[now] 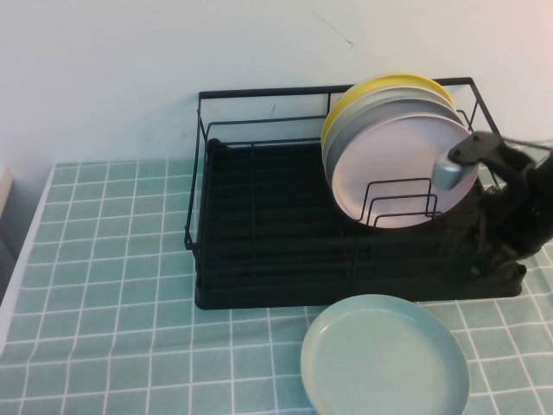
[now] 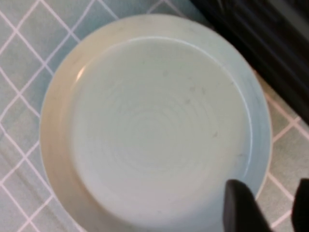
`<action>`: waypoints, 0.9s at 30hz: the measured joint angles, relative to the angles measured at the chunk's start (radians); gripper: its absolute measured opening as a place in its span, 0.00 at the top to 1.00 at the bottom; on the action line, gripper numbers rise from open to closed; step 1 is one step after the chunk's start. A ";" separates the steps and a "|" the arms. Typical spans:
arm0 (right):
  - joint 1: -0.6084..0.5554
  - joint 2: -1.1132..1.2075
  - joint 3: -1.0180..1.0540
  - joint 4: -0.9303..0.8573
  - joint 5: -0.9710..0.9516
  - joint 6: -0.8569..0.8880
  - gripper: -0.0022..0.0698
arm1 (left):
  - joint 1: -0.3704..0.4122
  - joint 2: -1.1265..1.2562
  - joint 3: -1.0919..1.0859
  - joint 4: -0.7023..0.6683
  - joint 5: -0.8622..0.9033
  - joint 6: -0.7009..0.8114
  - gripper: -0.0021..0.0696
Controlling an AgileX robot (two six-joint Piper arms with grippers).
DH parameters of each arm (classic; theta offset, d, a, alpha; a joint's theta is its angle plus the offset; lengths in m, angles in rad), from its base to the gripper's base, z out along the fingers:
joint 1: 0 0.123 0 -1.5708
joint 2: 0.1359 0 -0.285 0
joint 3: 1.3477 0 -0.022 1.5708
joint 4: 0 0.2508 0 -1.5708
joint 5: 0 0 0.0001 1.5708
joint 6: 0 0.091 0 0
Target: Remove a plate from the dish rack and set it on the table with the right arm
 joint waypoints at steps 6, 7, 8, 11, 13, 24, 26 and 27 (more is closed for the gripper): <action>0.000 -0.126 -0.031 -0.047 0.029 0.019 0.92 | 0.000 0.000 0.000 0.000 0.000 0.000 0.98; 0.000 -0.150 -0.048 -0.063 0.038 0.029 0.94 | 0.000 0.000 0.000 0.000 0.000 0.000 0.98; 0.000 -0.175 -0.066 -0.080 0.045 0.036 0.95 | 0.000 0.000 0.000 0.000 0.000 0.000 0.98; 0.000 -0.250 -0.118 -0.135 0.059 0.069 0.96 | 0.000 0.000 0.000 0.000 0.000 0.000 0.98; 0.000 -0.307 -0.148 -0.179 0.057 0.095 0.96 | 0.000 0.000 0.000 0.000 0.000 0.000 0.98; 0.000 -0.563 -0.158 -0.512 -0.060 0.362 0.97 | 0.000 0.000 0.000 0.000 0.000 0.000 0.98; 0.000 -0.601 -0.109 -0.543 -0.104 0.389 0.97 | 0.000 0.000 0.000 0.000 0.000 0.000 0.98; 0.000 -0.618 -0.078 -0.547 -0.129 0.399 0.97 | 0.000 0.000 0.000 0.000 0.000 0.000 0.98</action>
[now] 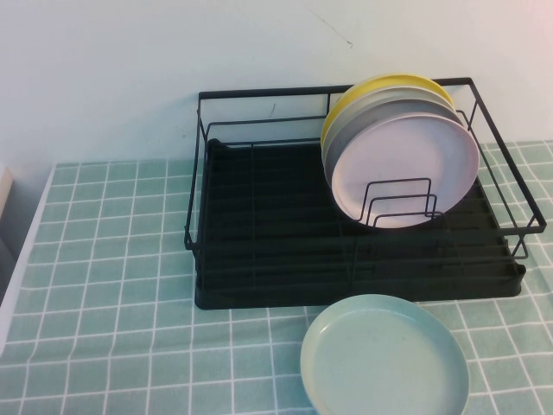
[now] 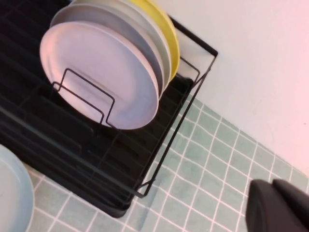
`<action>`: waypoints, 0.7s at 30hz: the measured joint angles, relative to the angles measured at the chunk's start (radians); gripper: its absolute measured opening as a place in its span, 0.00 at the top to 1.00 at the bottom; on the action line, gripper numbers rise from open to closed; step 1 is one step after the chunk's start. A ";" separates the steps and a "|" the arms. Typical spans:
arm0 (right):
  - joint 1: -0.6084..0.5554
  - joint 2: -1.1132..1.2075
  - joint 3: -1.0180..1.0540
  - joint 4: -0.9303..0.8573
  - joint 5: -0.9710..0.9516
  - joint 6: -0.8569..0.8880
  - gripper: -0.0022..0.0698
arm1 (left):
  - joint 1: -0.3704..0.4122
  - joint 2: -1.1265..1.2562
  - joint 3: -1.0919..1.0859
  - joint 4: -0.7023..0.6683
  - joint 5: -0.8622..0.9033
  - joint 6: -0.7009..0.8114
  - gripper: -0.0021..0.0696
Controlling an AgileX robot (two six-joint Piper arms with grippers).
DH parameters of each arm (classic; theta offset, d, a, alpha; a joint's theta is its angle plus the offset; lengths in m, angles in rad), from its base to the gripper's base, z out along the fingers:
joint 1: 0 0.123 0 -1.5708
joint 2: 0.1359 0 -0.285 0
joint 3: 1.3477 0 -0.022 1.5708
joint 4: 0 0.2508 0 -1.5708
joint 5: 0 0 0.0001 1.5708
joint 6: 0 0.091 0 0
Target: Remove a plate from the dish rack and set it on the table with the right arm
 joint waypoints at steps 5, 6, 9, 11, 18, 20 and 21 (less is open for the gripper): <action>0.000 -0.137 0.264 0.007 -0.208 0.061 0.97 | 0.000 0.000 0.000 0.000 0.000 0.000 0.98; 0.000 -0.164 0.316 0.013 -0.264 0.065 0.97 | 0.000 0.000 0.000 0.000 0.000 0.000 0.98; 0.000 -0.264 0.514 0.050 -0.426 0.071 0.97 | 0.000 0.000 0.000 0.000 0.000 0.000 0.98; 0.000 -0.339 0.633 0.070 -0.519 0.074 0.97 | 0.000 0.000 0.000 0.000 0.000 0.000 0.98; 0.000 -0.574 0.878 0.082 -0.617 0.079 0.97 | 0.000 0.000 0.000 0.000 0.000 0.000 0.98; 0.000 -0.633 0.922 0.083 -0.620 0.079 0.97 | 0.000 0.000 0.000 0.000 0.000 0.000 0.98; 0.000 -0.655 0.938 0.083 -0.620 0.079 0.97 | 0.000 0.000 0.000 0.000 0.000 0.000 0.98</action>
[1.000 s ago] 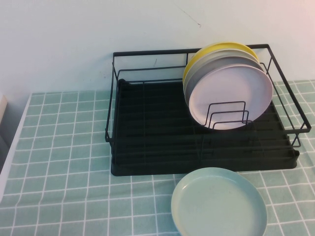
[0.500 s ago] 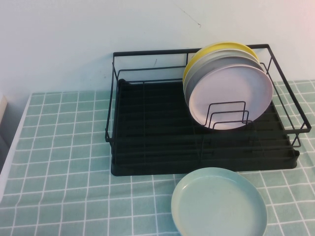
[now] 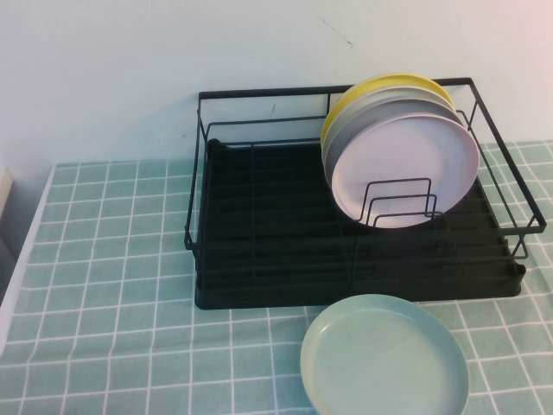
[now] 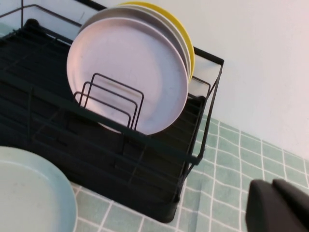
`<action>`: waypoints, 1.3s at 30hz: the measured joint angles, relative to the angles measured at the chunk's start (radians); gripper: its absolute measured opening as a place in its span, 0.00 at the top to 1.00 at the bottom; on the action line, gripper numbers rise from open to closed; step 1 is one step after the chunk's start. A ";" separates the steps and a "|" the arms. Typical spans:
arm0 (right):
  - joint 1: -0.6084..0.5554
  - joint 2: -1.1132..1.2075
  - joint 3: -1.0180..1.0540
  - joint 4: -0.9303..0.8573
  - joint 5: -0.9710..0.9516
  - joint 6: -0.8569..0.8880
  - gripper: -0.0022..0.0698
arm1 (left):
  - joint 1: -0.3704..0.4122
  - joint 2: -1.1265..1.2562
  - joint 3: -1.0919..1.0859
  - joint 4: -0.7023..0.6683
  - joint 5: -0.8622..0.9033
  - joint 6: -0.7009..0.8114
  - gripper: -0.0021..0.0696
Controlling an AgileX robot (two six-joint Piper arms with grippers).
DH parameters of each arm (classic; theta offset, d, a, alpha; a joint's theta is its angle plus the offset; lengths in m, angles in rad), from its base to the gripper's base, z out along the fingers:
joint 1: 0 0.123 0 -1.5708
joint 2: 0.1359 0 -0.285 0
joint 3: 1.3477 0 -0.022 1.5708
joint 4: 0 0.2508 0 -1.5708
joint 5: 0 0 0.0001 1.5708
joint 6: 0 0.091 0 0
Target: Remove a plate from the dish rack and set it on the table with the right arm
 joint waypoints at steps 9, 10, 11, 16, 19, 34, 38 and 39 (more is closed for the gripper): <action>0.000 -0.096 0.058 0.000 0.034 0.000 0.97 | 0.000 0.000 0.000 0.000 0.000 0.000 0.98; 0.000 -0.096 0.058 0.000 0.045 0.000 0.97 | 0.000 0.000 0.000 0.000 0.000 0.000 0.98; 0.000 -0.096 0.058 0.000 0.055 0.000 0.97 | 0.000 0.000 0.000 0.000 0.000 0.000 0.98; 0.000 -0.096 0.058 0.002 0.097 0.000 0.97 | 0.000 0.000 0.000 0.000 0.000 0.000 0.98; 0.000 -0.096 0.058 0.002 0.098 0.000 0.97 | 0.000 0.000 0.000 0.000 0.000 0.000 0.98; -0.013 -0.154 0.152 -0.081 0.055 0.091 0.97 | 0.000 0.000 0.000 0.000 0.000 0.000 0.98; -0.062 -0.278 0.247 -0.103 0.045 0.165 0.97 | 0.000 0.000 0.000 0.000 0.000 0.000 0.98; -0.078 -0.315 0.271 -0.103 0.045 0.174 0.97 | 0.000 0.000 0.000 0.000 0.000 0.000 0.98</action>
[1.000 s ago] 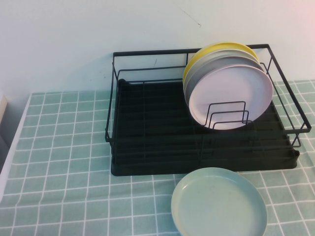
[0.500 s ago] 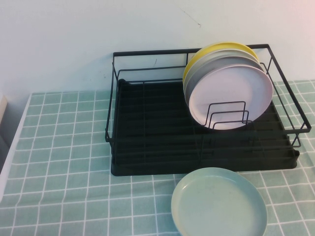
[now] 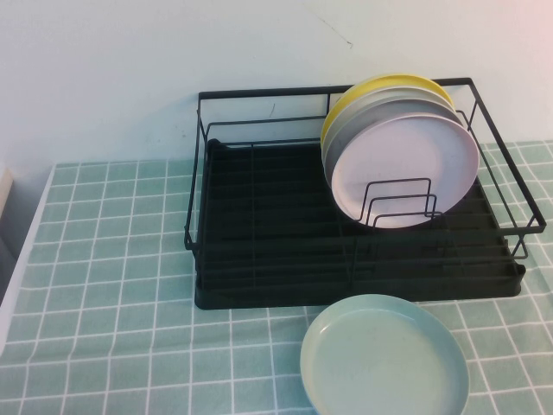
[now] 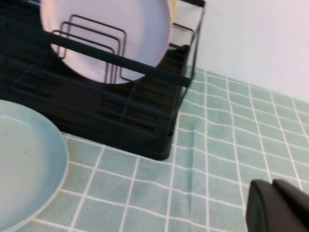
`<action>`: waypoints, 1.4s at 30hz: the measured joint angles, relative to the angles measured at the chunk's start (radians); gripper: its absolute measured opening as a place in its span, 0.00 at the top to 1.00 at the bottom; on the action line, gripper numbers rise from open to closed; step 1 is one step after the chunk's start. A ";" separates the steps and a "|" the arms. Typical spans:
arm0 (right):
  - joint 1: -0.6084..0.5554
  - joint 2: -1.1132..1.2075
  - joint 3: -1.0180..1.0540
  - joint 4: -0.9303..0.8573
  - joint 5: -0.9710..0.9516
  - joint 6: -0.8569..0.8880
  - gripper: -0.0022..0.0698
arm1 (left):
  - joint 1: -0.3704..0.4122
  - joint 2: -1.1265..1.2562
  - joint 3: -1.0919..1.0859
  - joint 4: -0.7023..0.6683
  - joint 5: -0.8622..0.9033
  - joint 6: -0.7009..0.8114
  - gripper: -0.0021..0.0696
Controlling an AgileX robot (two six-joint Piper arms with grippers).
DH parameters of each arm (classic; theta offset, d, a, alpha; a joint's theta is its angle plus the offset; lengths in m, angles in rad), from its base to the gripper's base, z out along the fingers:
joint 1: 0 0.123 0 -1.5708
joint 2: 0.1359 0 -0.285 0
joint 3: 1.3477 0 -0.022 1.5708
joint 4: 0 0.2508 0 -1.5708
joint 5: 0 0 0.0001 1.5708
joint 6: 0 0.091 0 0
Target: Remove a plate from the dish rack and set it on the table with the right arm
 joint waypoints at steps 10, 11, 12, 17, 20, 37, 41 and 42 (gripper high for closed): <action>-0.122 -0.179 0.161 0.037 0.007 0.013 0.97 | 0.000 0.000 0.000 0.000 0.000 0.000 0.98; -0.125 -0.179 0.163 0.041 0.009 0.018 0.97 | 0.000 0.000 0.000 0.000 0.000 0.000 0.98; -0.125 -0.179 0.163 0.041 0.007 0.028 0.97 | 0.000 0.000 0.000 0.000 0.000 0.000 0.98; -0.125 -0.179 0.163 0.043 0.022 0.076 0.97 | 0.000 0.000 0.000 0.000 0.000 0.000 0.98; -0.125 -0.179 0.163 0.043 0.025 0.105 0.97 | 0.000 0.000 0.000 0.000 0.000 0.000 0.98; -0.125 -0.179 0.161 0.043 0.029 0.156 0.97 | 0.000 0.000 0.000 0.000 0.000 0.000 0.98; -0.125 -0.179 0.161 0.043 0.029 0.156 0.97 | 0.000 0.000 0.000 0.000 0.000 0.000 0.98; -0.125 -0.179 0.161 0.043 0.029 0.157 0.97 | 0.000 0.000 0.000 0.000 0.000 0.000 0.98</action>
